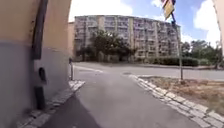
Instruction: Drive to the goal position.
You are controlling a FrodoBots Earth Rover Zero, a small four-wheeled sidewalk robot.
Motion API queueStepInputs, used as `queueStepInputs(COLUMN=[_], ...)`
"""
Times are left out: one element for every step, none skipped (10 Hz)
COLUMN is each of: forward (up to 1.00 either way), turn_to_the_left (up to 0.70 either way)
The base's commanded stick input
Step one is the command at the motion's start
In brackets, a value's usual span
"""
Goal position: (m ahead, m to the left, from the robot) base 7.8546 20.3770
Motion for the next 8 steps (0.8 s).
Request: queueStepInputs(forward=[0.85,0.85,0.85,0.85,0.85,0.85,0.85,0.85], turn_to_the_left=[0.01,0.01,0.01,0.01,0.01,0.01,0.01,0.01])
